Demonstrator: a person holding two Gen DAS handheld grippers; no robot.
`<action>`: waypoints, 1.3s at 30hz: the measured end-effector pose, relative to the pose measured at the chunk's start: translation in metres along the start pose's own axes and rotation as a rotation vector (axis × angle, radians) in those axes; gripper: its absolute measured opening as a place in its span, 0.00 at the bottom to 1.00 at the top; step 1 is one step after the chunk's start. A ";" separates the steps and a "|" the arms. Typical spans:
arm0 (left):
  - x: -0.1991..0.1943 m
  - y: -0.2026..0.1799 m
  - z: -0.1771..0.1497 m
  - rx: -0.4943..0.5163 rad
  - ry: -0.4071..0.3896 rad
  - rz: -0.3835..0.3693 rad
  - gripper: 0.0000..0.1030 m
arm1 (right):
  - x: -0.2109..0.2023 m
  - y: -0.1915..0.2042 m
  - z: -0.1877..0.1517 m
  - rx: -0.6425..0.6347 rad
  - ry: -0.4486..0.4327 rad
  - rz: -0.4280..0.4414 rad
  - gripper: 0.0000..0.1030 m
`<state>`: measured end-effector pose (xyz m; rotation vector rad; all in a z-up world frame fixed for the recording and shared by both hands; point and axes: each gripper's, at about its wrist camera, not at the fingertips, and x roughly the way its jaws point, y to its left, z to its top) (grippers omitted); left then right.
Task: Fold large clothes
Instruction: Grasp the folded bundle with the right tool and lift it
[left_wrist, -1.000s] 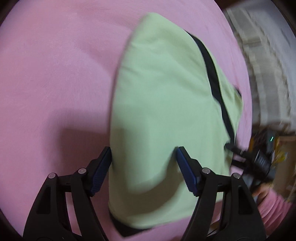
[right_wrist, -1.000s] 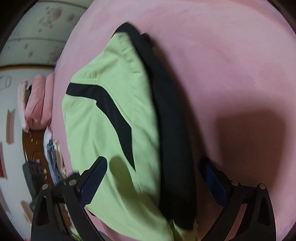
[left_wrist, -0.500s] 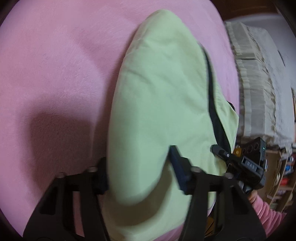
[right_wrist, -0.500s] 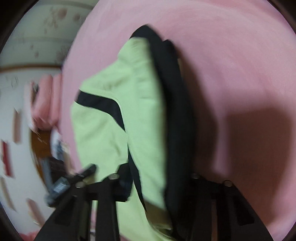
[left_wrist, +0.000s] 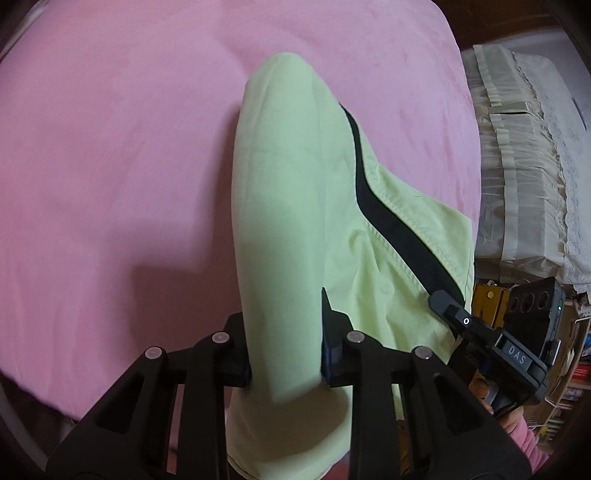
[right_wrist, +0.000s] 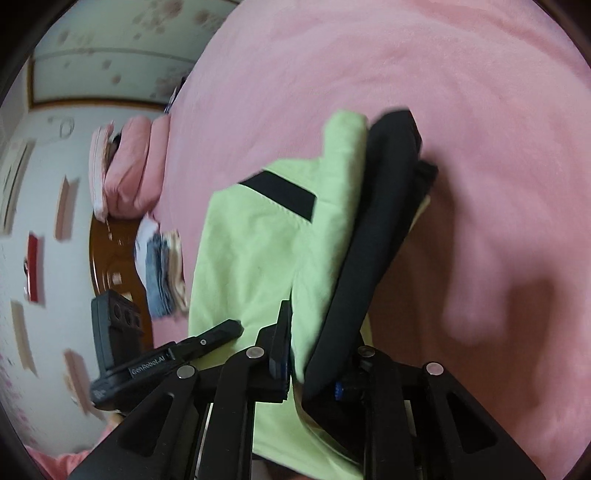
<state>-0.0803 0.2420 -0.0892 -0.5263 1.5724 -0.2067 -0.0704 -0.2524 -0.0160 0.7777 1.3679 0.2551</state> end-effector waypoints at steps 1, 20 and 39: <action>-0.006 0.003 -0.012 -0.013 0.002 0.001 0.22 | -0.005 0.005 -0.009 -0.028 0.006 -0.010 0.12; -0.191 0.050 -0.160 -0.175 -0.274 0.102 0.21 | 0.011 0.162 -0.121 -0.395 0.141 0.143 0.09; -0.492 0.310 -0.098 0.063 -0.313 0.185 0.21 | 0.188 0.569 -0.327 -0.506 -0.126 0.176 0.08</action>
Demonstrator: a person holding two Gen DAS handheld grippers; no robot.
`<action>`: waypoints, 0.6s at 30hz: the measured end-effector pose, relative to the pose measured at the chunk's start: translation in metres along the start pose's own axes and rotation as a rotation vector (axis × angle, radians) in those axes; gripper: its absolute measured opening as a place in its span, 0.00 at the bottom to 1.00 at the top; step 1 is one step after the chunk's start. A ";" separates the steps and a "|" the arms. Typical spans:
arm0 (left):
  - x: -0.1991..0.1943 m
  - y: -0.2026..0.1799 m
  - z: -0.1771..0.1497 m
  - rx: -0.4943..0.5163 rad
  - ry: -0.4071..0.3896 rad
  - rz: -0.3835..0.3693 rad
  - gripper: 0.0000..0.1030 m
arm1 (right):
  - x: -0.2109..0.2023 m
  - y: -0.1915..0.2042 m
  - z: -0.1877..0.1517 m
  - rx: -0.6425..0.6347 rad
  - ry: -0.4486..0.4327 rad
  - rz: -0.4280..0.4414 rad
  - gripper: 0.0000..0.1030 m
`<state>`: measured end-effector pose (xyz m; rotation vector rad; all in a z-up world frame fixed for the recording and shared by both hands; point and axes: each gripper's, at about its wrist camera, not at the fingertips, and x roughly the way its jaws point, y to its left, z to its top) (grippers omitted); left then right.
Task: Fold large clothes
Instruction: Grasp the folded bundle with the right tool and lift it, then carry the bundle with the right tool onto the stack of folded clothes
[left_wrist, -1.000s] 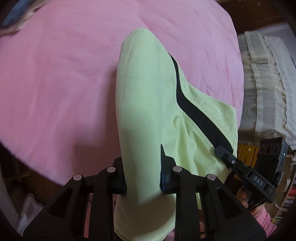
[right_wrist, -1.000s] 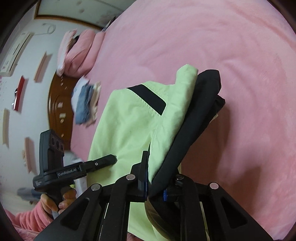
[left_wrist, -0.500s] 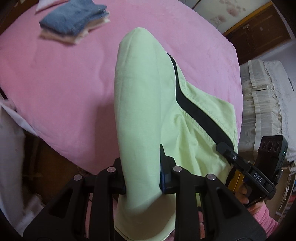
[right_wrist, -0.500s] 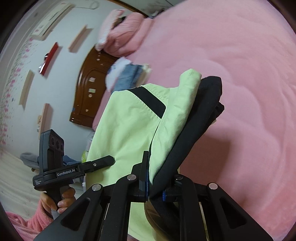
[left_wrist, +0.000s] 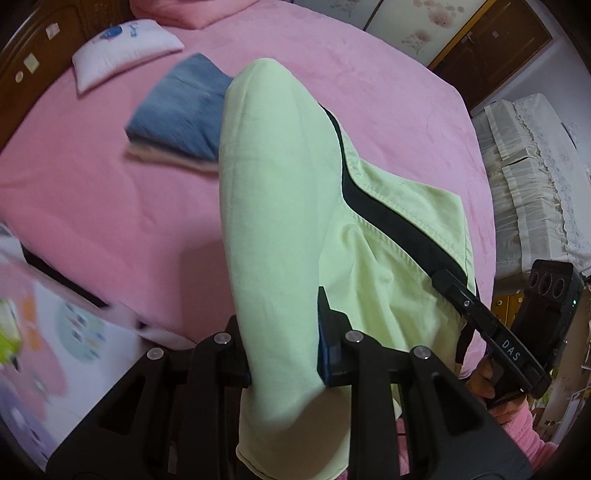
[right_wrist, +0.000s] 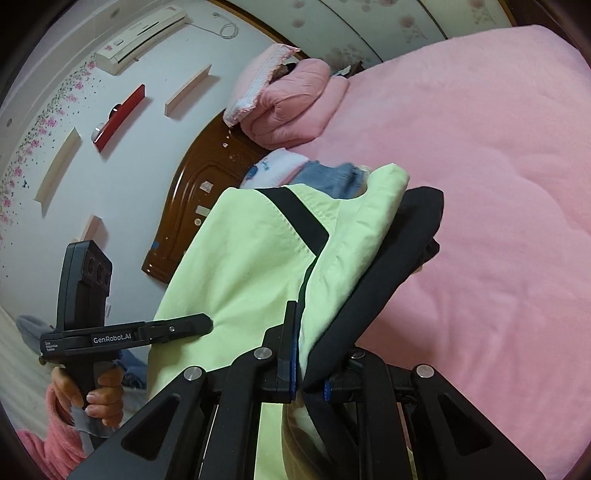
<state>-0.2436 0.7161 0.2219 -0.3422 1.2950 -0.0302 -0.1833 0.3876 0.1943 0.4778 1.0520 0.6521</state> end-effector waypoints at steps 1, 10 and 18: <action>-0.005 0.005 0.009 0.005 -0.008 0.005 0.21 | 0.015 0.020 0.008 -0.019 -0.007 -0.001 0.08; -0.076 0.076 0.122 0.041 -0.140 0.060 0.21 | 0.130 0.159 0.099 -0.055 -0.107 0.089 0.08; -0.108 0.103 0.243 0.125 -0.213 0.114 0.21 | 0.181 0.168 0.193 -0.080 -0.213 0.159 0.08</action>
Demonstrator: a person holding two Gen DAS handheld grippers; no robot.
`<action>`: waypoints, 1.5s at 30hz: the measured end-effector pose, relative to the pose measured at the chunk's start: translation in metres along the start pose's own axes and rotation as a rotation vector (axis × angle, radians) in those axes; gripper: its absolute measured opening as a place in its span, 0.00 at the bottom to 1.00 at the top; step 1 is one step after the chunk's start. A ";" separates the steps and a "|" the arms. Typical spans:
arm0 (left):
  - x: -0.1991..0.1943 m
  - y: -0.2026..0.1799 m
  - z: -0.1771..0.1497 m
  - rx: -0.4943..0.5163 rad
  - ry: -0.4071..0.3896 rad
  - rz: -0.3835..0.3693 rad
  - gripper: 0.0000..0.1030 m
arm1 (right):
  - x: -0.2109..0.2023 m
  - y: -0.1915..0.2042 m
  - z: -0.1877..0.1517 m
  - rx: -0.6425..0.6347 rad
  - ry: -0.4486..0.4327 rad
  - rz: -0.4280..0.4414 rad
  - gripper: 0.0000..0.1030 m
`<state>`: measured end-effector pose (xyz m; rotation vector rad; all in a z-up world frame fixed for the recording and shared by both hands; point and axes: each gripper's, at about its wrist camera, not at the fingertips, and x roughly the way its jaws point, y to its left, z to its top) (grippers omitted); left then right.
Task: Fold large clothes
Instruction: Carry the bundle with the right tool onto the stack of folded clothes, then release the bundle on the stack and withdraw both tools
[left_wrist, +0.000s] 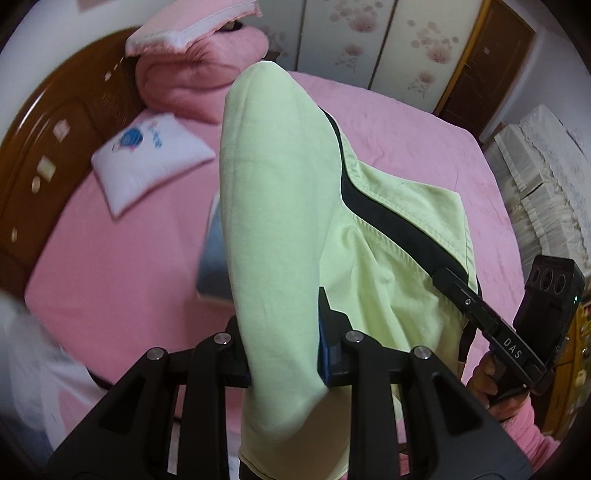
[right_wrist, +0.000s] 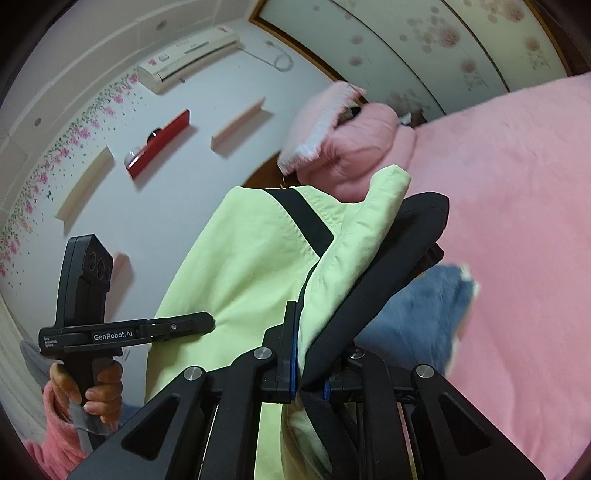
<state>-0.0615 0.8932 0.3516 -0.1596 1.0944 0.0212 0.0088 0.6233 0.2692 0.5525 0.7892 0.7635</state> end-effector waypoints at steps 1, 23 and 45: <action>0.008 0.010 0.017 0.006 0.003 -0.003 0.21 | 0.004 -0.007 0.007 0.004 -0.009 0.005 0.08; 0.367 0.123 0.063 -0.110 0.205 0.415 0.49 | 0.273 -0.284 -0.041 0.150 0.206 -0.448 0.58; 0.274 -0.032 -0.165 -0.212 0.163 0.602 0.56 | 0.042 -0.350 -0.189 0.302 0.442 -0.628 0.89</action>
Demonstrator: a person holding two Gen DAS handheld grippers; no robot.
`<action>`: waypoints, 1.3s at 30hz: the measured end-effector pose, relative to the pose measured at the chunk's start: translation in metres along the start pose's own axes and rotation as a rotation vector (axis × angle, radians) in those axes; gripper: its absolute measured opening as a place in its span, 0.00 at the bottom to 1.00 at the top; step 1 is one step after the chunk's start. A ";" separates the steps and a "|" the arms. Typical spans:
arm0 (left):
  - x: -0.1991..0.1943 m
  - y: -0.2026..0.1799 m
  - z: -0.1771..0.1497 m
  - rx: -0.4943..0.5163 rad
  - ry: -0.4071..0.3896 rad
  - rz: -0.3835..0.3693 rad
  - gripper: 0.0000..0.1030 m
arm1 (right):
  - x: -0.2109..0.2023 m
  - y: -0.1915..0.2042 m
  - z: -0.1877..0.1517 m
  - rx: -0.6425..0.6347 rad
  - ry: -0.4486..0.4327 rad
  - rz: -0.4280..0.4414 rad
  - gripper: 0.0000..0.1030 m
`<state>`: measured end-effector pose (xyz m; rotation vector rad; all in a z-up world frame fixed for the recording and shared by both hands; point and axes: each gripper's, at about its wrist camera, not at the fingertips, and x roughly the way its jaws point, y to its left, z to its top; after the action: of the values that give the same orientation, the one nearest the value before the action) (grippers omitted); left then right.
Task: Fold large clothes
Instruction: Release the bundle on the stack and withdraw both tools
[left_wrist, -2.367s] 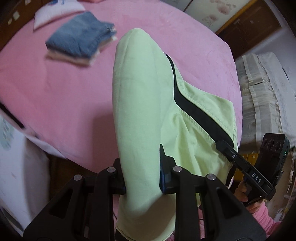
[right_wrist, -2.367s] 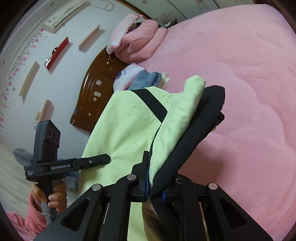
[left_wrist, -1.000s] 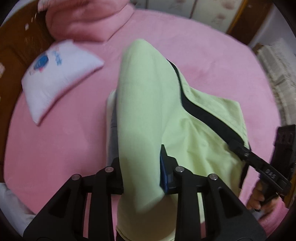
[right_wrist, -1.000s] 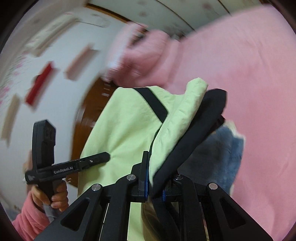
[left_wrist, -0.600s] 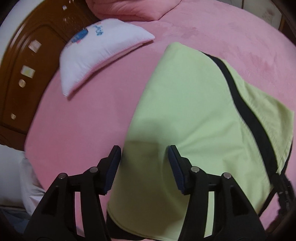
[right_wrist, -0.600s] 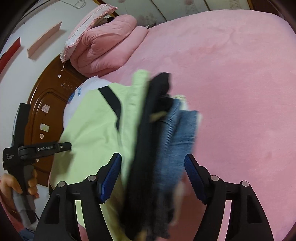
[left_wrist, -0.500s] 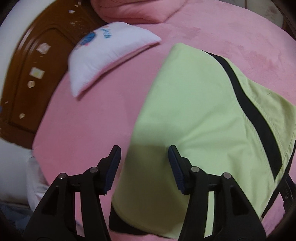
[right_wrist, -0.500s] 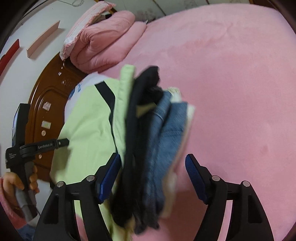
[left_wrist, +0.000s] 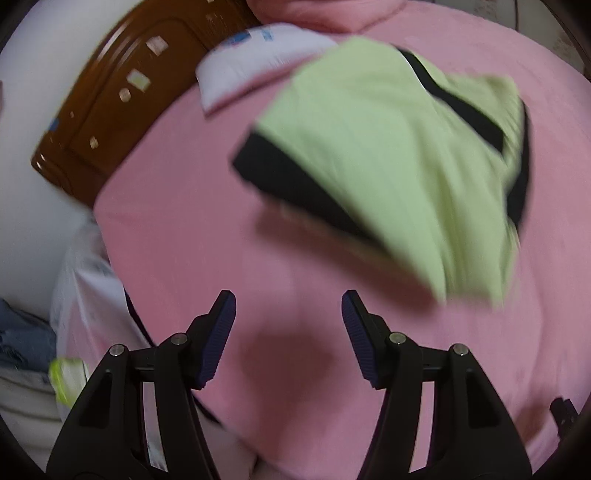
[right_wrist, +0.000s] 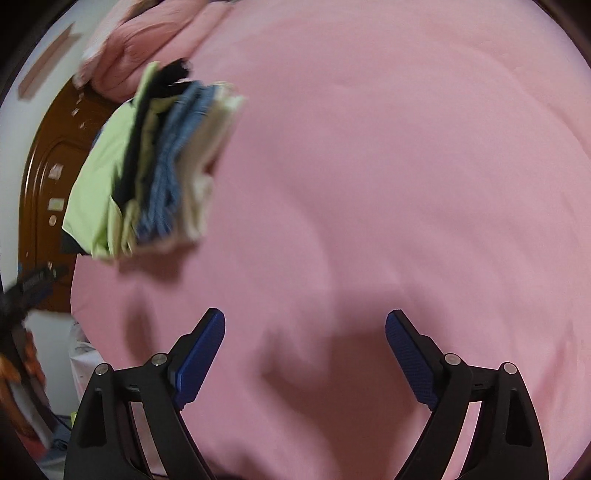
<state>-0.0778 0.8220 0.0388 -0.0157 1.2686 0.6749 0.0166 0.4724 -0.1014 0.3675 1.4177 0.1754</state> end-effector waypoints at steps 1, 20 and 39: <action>-0.005 0.000 -0.018 0.009 0.015 -0.013 0.56 | -0.009 -0.012 -0.015 0.017 -0.008 -0.017 0.91; -0.112 -0.067 -0.262 0.283 -0.027 -0.287 0.56 | -0.169 -0.141 -0.232 0.044 -0.096 -0.269 0.98; -0.302 -0.171 -0.349 0.447 -0.054 -0.710 0.56 | -0.386 -0.233 -0.339 0.142 -0.176 -0.247 0.99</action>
<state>-0.3408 0.4162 0.1317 -0.0761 1.2295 -0.2204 -0.3980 0.1753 0.1392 0.3131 1.2912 -0.1569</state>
